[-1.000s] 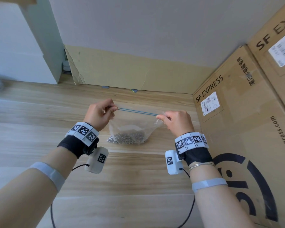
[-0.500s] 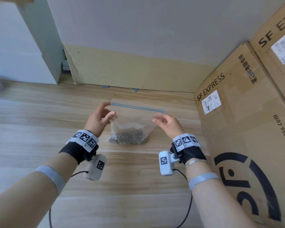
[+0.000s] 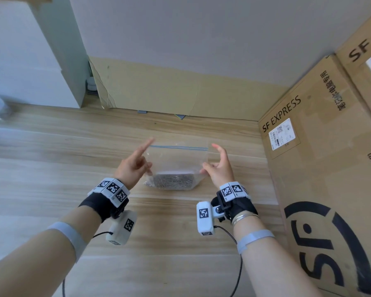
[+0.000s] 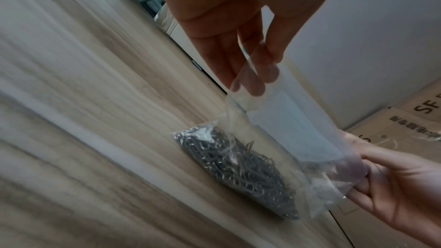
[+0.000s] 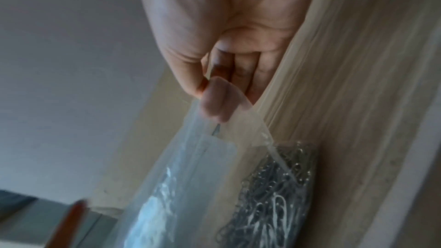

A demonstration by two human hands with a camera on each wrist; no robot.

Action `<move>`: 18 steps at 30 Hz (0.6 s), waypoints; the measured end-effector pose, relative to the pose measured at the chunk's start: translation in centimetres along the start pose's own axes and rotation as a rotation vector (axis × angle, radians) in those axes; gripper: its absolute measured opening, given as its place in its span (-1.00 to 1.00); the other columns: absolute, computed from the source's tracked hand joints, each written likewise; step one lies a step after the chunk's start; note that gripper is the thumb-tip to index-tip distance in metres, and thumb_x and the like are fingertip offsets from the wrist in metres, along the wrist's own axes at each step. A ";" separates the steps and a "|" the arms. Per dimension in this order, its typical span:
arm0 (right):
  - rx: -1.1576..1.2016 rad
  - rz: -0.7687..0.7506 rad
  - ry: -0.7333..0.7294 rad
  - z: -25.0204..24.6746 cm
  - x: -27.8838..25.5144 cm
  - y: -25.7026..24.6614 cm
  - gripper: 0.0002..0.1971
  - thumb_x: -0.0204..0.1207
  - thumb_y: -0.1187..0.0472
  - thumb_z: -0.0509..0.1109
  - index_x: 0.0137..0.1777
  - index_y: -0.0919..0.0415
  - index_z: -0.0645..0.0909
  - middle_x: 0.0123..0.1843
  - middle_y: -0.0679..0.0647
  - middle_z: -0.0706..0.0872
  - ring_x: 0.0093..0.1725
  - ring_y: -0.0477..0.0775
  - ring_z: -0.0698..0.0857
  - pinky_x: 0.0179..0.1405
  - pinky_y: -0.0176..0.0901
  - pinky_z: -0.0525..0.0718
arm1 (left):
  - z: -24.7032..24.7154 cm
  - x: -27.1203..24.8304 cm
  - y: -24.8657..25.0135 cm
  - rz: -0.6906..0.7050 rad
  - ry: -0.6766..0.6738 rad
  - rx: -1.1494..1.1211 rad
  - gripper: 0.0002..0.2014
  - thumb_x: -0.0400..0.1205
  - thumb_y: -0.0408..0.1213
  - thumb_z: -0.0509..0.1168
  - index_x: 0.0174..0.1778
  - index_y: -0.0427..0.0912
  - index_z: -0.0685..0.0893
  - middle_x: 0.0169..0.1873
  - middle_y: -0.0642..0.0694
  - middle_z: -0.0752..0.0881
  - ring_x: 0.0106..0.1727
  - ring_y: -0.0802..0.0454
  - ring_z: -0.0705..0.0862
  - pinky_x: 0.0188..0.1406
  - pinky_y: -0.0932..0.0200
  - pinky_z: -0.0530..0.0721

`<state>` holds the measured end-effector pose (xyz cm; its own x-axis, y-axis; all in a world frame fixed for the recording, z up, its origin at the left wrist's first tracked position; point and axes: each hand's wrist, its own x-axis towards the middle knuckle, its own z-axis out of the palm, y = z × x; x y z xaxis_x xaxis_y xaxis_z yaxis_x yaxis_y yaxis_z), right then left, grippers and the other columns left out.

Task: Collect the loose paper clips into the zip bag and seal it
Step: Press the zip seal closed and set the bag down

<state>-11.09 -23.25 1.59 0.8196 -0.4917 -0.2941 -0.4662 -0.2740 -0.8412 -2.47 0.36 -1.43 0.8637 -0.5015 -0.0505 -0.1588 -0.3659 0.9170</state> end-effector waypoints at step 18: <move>-0.316 0.056 -0.237 1.8 1.9 3.7 -0.51 0.28 0.05 0.56 0.16 0.27 0.62 0.31 0.00 0.49 0.28 -0.01 0.47 0.21 -0.26 0.36 | 1.6 2.1 -2.7 -0.238 -0.162 0.454 -0.42 0.31 -0.01 0.48 0.19 -0.22 0.58 0.43 -0.13 0.36 0.43 -0.18 0.31 0.46 -0.07 0.25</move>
<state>-10.64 -23.68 -2.88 0.8266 -0.3193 -0.4634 -0.5620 -0.5111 -0.6504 -1.03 -0.94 -4.66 0.8217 -0.4648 -0.3298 -0.1892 -0.7683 0.6115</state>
